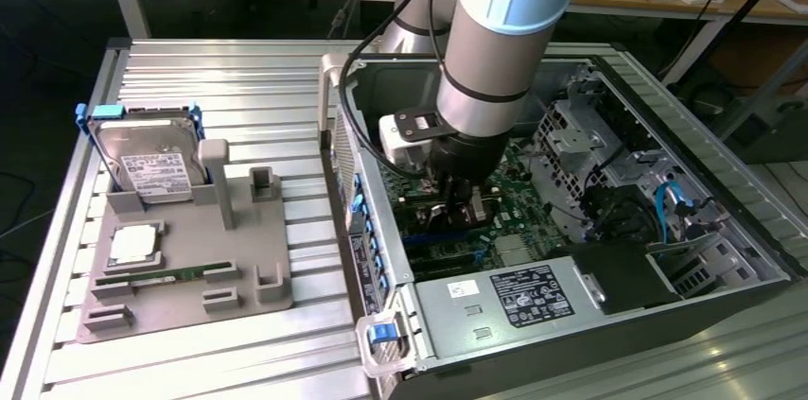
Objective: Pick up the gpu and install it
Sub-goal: 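Insert the gpu into the slot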
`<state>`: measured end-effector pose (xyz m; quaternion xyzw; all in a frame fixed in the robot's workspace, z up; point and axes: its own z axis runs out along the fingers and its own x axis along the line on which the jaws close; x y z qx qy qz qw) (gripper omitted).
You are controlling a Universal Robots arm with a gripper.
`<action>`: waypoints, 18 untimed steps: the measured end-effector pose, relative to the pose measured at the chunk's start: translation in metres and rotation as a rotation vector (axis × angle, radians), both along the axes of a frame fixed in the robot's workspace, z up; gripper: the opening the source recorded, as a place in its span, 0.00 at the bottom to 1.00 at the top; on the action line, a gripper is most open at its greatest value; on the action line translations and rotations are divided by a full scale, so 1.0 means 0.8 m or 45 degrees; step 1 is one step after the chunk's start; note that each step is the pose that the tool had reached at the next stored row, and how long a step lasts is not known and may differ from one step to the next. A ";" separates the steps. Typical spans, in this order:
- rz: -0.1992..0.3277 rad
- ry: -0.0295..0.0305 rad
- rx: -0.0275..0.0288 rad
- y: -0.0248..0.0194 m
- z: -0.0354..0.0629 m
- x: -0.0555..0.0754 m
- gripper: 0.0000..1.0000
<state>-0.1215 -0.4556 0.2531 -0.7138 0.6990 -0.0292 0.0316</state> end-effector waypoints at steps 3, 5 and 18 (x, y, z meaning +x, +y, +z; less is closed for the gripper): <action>0.000 0.0000 0.0000 0.0000 0.000 0.000 0.27; 0.000 0.0000 -0.0001 0.0000 0.000 0.000 0.27; 0.006 0.0000 -0.0001 0.0002 0.000 0.000 0.27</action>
